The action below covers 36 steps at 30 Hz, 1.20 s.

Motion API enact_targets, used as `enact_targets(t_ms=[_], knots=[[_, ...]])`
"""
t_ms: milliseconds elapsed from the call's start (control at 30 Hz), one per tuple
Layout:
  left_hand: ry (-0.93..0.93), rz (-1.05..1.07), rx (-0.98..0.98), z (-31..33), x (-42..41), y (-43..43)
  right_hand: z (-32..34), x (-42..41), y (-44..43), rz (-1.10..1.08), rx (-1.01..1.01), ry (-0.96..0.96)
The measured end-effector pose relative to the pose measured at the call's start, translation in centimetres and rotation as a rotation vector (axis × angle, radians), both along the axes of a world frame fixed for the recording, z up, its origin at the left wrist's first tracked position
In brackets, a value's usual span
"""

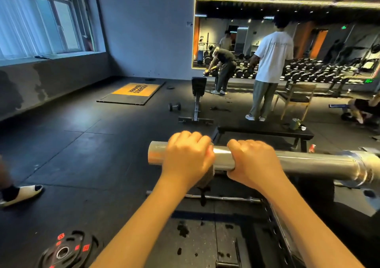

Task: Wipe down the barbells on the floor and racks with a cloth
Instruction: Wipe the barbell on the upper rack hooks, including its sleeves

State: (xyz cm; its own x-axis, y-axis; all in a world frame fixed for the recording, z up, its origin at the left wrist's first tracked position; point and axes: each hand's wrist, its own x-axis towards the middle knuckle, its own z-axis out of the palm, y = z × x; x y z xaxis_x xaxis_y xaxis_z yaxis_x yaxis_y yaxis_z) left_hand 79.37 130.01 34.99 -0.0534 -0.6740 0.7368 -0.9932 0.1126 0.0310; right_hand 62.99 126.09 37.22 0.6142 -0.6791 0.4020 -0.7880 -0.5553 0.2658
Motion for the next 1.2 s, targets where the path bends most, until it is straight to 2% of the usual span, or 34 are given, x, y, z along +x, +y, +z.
enact_targets(t_ms=[67,133,167,233,300,400,500,600,733,800,900,1000,1067,1200], knots=[[-0.001,-0.015,0.008,0.4,2.2,0.3,1.0,-0.2,-0.3,0.008,0.154,0.015],[0.024,0.030,-0.008,0.4,4.0,0.9,1.4,-0.2,-0.3,-0.006,0.214,0.016],[0.042,0.063,-0.023,0.4,4.2,1.1,1.2,-0.1,-0.2,-0.012,0.183,-0.001],[0.071,0.138,-0.046,0.4,3.4,1.0,-0.3,0.0,-0.3,0.017,-0.026,-0.051],[0.084,0.159,-0.053,0.6,1.6,0.5,-1.7,0.1,-0.3,0.025,-0.138,-0.161],[0.045,0.069,-0.037,0.5,0.2,0.1,-3.6,0.5,-0.4,0.020,-0.288,-0.292],[0.017,0.016,-0.036,0.6,2.1,0.5,-3.9,0.4,-0.3,0.030,-0.322,-0.319],[0.029,0.042,-0.035,0.6,2.8,0.9,-1.6,-0.2,0.5,0.011,-0.095,-0.157],[0.033,0.027,-0.009,0.6,2.6,0.8,3.3,-0.4,-1.3,-0.029,0.553,0.104],[0.037,0.003,0.044,1.0,3.1,1.0,3.8,0.1,-1.8,-0.002,0.593,0.125],[0.122,0.032,0.212,2.5,3.8,0.8,2.8,0.1,-1.5,-0.009,0.397,0.130],[0.164,0.192,0.330,3.3,3.0,-0.3,1.1,-0.2,-1.0,0.030,0.129,0.047],[0.102,0.262,0.302,3.3,1.2,-0.6,-0.7,-0.4,-1.1,0.083,-0.111,-0.034],[0.062,0.118,0.189,2.4,0.2,0.0,-4.0,-0.5,-1.8,0.166,-0.379,-0.222]])
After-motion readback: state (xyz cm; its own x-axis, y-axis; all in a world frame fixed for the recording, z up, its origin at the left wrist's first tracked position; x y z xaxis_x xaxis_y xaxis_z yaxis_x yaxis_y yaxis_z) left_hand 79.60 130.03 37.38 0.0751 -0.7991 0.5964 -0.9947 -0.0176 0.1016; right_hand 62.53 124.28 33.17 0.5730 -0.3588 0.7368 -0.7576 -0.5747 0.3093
